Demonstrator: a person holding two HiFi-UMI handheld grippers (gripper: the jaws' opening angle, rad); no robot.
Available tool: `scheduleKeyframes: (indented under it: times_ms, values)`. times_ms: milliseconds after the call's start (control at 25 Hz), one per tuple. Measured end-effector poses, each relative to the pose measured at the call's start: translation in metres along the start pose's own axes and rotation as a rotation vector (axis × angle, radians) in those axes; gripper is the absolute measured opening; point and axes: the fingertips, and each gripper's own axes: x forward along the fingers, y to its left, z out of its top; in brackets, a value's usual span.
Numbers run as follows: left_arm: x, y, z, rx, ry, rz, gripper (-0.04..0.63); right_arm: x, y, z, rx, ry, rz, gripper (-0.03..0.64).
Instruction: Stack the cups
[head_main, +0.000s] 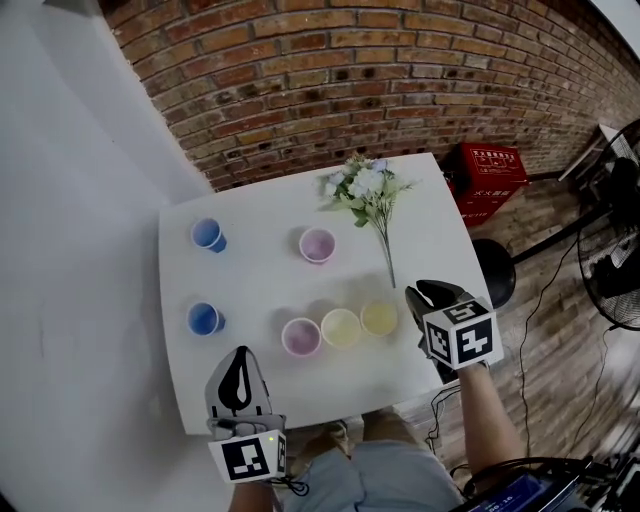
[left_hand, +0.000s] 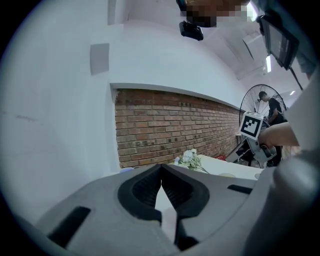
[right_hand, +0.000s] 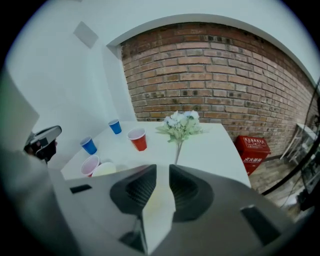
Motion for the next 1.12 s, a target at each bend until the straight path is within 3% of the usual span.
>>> scheduleKeyframes:
  times_ms: [280, 560, 800, 1120]
  values:
    - [-0.003, 0.011, 0.004, -0.010, 0.003, 0.095, 0.009, 0.016, -0.023, 0.075, -0.172, -0.054, 0.013, 0.086]
    - [-0.008, 0.023, -0.002, -0.014, 0.062, 0.205, 0.009, 0.074, 0.023, 0.133, -0.370, -0.047, 0.216, 0.087]
    - [-0.010, 0.029, -0.020, -0.029, 0.115, 0.275, 0.009, 0.120, 0.073, 0.133, -0.481, 0.047, 0.409, 0.109]
    - [-0.013, 0.034, -0.039, -0.057, 0.169, 0.334, 0.009, 0.160, 0.083, 0.106, -0.550, 0.159, 0.470, 0.112]
